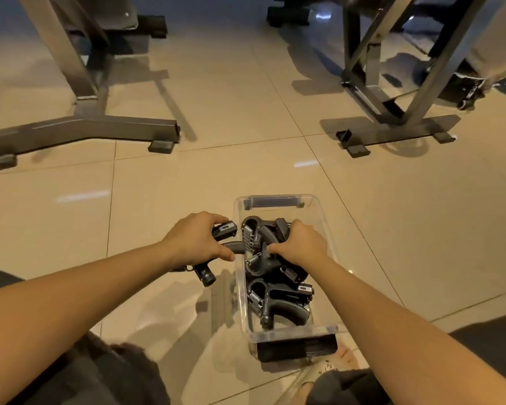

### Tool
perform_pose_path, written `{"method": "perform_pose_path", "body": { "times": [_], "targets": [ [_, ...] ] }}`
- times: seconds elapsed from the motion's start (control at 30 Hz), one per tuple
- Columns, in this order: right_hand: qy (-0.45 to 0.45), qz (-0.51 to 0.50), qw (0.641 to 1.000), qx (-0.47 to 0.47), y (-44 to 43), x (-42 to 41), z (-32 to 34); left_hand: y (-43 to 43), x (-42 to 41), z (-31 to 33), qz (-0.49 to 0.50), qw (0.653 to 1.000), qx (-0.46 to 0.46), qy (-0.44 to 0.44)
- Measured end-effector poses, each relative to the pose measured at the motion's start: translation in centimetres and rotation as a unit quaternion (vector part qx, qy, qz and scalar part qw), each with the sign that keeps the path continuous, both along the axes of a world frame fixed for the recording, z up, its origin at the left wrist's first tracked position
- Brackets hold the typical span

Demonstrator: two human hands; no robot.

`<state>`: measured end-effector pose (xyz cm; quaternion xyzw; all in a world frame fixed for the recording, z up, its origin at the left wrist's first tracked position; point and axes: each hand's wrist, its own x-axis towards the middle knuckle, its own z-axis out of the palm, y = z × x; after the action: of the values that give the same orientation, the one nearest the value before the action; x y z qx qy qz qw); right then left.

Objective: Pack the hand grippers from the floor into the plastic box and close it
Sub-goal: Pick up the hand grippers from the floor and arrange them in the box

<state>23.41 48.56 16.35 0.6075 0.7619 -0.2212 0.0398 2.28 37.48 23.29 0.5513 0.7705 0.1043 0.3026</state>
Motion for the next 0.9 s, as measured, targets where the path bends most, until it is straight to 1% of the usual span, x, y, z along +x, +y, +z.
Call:
{"method": "perform_pose_path", "body": {
  "times": [0.13,0.23,0.33,0.47,0.53,0.6,0.73,0.9],
  "targets": [
    [0.004,-0.06,0.998,-0.006,-0.2,-0.2,-2.2,0.7,-0.4,-0.7,0.016,1.0,0.016,-0.007],
    [-0.003,-0.08,0.997,-0.005,-0.3,0.0,-3.0,1.6,0.5,-0.9,-0.006,0.999,0.032,-0.021],
    [-0.001,-0.084,0.996,-0.007,0.3,0.4,-3.4,2.2,0.7,-1.4,-0.025,0.999,0.031,-0.02],
    [0.013,-0.062,0.997,0.037,1.6,1.2,-3.8,2.3,-0.1,-2.1,-0.025,0.999,0.027,-0.016],
    [0.035,-0.039,0.998,0.046,2.0,1.5,-4.0,2.2,-0.6,-2.5,-0.021,0.999,0.021,-0.011],
    [0.065,-0.046,0.996,0.03,2.3,1.5,-4.0,1.9,-1.0,-3.1,-0.021,1.0,0.016,-0.002],
    [0.11,-0.105,0.988,-0.005,2.8,1.7,-3.6,1.3,-1.3,-3.5,-0.03,1.0,0.011,0.001],
    [0.18,-0.204,0.961,-0.041,1.8,2.4,-3.7,1.3,-1.1,-3.1,-0.038,0.999,0.02,-0.002]
  ]
}}
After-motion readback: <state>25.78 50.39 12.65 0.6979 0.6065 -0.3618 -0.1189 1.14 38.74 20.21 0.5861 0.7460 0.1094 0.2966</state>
